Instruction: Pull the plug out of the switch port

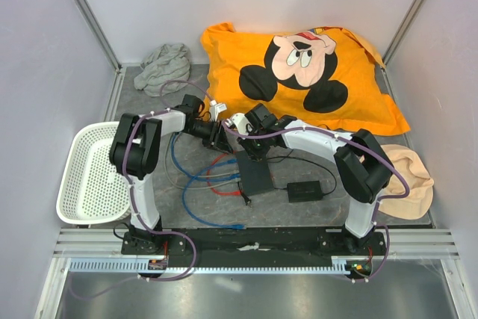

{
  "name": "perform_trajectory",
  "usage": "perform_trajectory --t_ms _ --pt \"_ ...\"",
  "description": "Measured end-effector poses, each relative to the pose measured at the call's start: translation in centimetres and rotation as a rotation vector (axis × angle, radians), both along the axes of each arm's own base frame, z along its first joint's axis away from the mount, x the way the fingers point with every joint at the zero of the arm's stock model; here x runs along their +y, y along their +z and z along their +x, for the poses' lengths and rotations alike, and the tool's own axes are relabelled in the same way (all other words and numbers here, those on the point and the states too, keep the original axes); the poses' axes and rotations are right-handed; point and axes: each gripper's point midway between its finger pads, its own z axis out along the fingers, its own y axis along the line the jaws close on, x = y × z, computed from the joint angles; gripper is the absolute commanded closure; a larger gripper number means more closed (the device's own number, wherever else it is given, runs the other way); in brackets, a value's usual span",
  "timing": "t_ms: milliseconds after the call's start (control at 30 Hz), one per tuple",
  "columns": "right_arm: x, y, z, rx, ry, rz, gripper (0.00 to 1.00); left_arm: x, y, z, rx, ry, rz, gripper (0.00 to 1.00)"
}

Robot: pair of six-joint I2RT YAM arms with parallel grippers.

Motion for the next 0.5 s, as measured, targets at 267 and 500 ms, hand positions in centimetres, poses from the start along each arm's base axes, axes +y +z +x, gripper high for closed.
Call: perform_trajectory --t_ms 267,500 --pt "0.0 0.0 0.0 -0.002 0.002 -0.002 0.80 -1.5 -1.0 -1.6 0.052 -0.052 -0.013 0.62" --pt "-0.1 0.0 0.1 -0.005 0.003 -0.004 0.80 -1.8 -1.1 -1.9 0.107 -0.063 -0.059 0.64"
